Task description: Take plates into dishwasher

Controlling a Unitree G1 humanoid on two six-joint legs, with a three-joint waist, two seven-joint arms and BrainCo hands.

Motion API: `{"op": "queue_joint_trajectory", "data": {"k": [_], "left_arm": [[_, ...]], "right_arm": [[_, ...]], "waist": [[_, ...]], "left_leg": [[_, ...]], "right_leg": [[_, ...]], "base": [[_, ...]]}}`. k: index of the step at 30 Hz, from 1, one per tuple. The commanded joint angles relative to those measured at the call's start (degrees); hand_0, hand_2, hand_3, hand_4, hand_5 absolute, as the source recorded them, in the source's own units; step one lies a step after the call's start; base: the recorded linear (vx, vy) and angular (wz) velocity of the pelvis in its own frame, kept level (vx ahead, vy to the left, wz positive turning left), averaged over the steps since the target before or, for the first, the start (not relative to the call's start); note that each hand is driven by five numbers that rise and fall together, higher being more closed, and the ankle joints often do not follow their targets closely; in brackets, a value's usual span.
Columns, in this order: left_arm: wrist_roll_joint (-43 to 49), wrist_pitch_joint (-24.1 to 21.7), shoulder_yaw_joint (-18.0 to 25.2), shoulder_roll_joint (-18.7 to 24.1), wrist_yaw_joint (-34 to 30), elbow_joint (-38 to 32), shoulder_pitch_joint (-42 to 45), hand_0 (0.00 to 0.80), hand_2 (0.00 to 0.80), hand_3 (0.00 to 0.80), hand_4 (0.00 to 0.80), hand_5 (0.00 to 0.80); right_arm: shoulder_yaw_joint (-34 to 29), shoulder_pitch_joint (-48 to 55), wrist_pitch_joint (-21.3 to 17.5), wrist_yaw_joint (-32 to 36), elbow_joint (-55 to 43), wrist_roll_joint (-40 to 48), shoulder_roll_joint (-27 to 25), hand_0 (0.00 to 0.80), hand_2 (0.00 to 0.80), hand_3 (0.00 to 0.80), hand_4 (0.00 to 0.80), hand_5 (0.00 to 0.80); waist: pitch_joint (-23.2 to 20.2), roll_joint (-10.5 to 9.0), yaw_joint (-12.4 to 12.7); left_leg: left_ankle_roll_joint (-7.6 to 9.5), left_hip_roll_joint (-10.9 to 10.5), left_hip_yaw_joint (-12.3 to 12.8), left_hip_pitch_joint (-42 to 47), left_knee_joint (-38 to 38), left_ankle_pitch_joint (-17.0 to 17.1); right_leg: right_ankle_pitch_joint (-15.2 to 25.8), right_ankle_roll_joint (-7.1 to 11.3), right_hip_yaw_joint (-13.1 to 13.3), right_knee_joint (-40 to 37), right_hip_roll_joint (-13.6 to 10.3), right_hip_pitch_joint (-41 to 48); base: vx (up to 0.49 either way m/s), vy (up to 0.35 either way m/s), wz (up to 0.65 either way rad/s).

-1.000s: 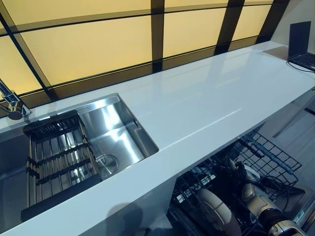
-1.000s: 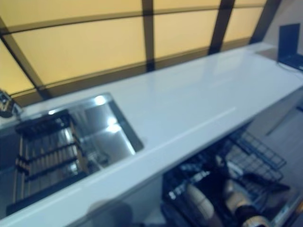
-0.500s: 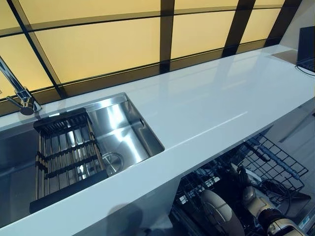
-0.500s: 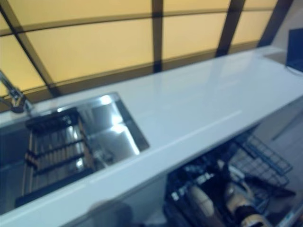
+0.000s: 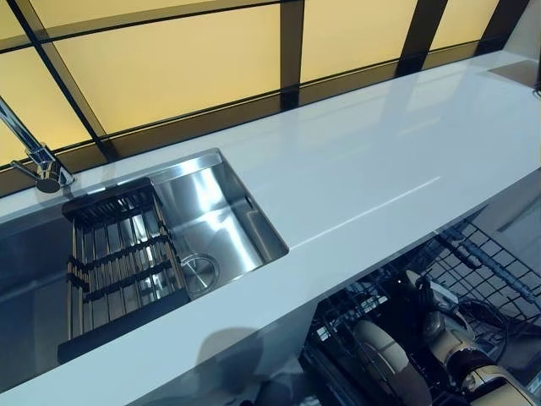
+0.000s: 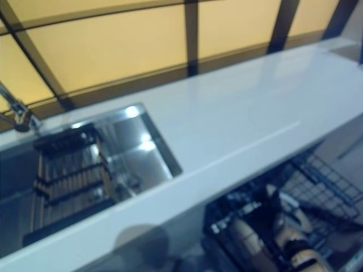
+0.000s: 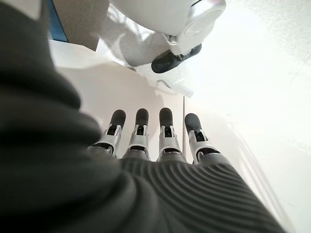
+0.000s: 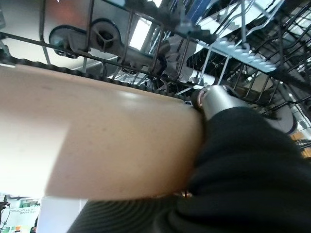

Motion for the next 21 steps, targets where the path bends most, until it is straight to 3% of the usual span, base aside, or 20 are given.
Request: {"op": "queue_joint_trajectory", "data": {"k": [1, 8, 10, 12, 13, 14, 15, 21], "left_arm": [[-0.3, -1.4, -3.2, 1.4, 0.4, -0.7, -3.4, 0.0, 0.0, 0.0, 0.0, 0.0], [-0.5, -1.7, -3.0, 1.5, 0.8, -0.7, -3.1, 0.0, 0.0, 0.0, 0.0, 0.0], [-0.7, -1.8, -3.1, 1.5, 0.9, -0.7, -3.0, 0.0, 0.0, 0.0, 0.0, 0.0], [-0.8, -1.7, -3.1, 1.5, 0.9, -0.7, -3.1, 0.0, 0.0, 0.0, 0.0, 0.0], [-0.8, -1.8, -3.1, 1.4, 1.0, -0.6, -3.0, 0.0, 0.0, 0.0, 0.0, 0.0], [-0.9, -1.8, -3.2, 1.3, 1.1, -0.5, -3.0, 0.0, 0.0, 0.0, 0.0, 0.0], [-0.9, -1.7, -3.2, 1.3, 1.1, -0.6, -2.9, 0.0, 0.0, 0.0, 0.0, 0.0], [-1.1, -1.4, -3.0, 1.3, 1.1, -0.6, -2.9, 0.0, 0.0, 0.0, 0.0, 0.0]], "right_arm": [[3.2, -1.6, -2.3, 1.1, -0.6, 2.3, 0.4, 0.8, 0.8, 0.8, 0.8, 0.8], [2.6, -1.4, -2.7, 1.1, -0.8, 2.3, -0.6, 0.775, 0.775, 0.775, 0.775, 0.775], [2.6, -1.2, -2.5, 1.0, -1.0, 2.2, -0.6, 0.518, 0.518, 0.518, 0.518, 0.518], [2.5, -1.3, -2.4, 0.8, -0.9, 2.2, -0.7, 0.449, 0.449, 0.449, 0.449, 0.449], [2.3, -1.1, -2.7, 0.6, -0.8, 1.9, -0.9, 0.147, 0.147, 0.147, 0.147, 0.147], [2.3, -1.1, -2.7, 0.6, -0.7, 1.9, -0.9, 0.1, 0.1, 0.1, 0.1, 0.1], [2.3, -1.3, -2.7, 0.5, -0.7, 1.6, -1.1, 0.0, 0.0, 0.0, 0.0, 0.0], [1.9, -1.2, -2.3, 0.6, -0.9, 1.4, -1.6, 0.0, 0.0, 0.0, 0.0, 0.0]], "waist": [[2.0, 0.44, 1.9], [2.4, 0.41, 1.6], [2.3, 0.4, 1.5], [2.3, 0.43, 1.4], [2.3, 0.44, 1.3], [2.3, 0.44, 1.3], [2.1, 0.51, 1.2], [2.0, 0.39, 1.0]], "left_leg": [[3.75, -3.2, -2.6, -4.3, -1.1, 2.7], [3.74, -3.0, -2.3, -3.5, -1.4, 2.5], [3.74, -3.0, -2.2, -3.3, -1.4, 2.4], [3.72, -2.9, -2.1, -3.3, -1.4, 2.4], [3.73, -2.9, -2.0, -3.2, -1.4, 2.3], [3.73, -2.8, -2.0, -3.1, -1.4, 2.3], [3.76, -2.8, -2.0, -3.2, -1.5, 2.4], [3.74, -2.5, -1.9, -2.7, -1.7, 2.3]], "right_leg": [[-5.4, -0.66, -1.0, 12.0, -3.5, -2.6], [-5.9, -0.81, -0.9, 12.9, -3.6, -3.0], [-6.0, -0.88, -0.8, 13.0, -3.6, -3.1], [-6.0, -0.89, -0.8, 13.1, -3.6, -3.3], [-6.0, -0.93, -0.7, 13.3, -3.6, -3.3], [-6.0, -0.93, -0.7, 13.3, -3.6, -3.3], [-5.8, -0.93, -0.8, 13.1, -3.5, -3.4], [-5.8, -0.94, -0.7, 13.2, -3.3, -3.5]], "base": [[0.0, 0.0, 0.0], [0.0, 0.0, 0.0], [0.0, 0.0, 0.0], [0.0, 0.0, 0.0], [0.0, 0.0, 0.0], [0.0, 0.0, 0.0], [0.0, 0.0, 0.0], [0.0, 0.0, 0.0]]}}
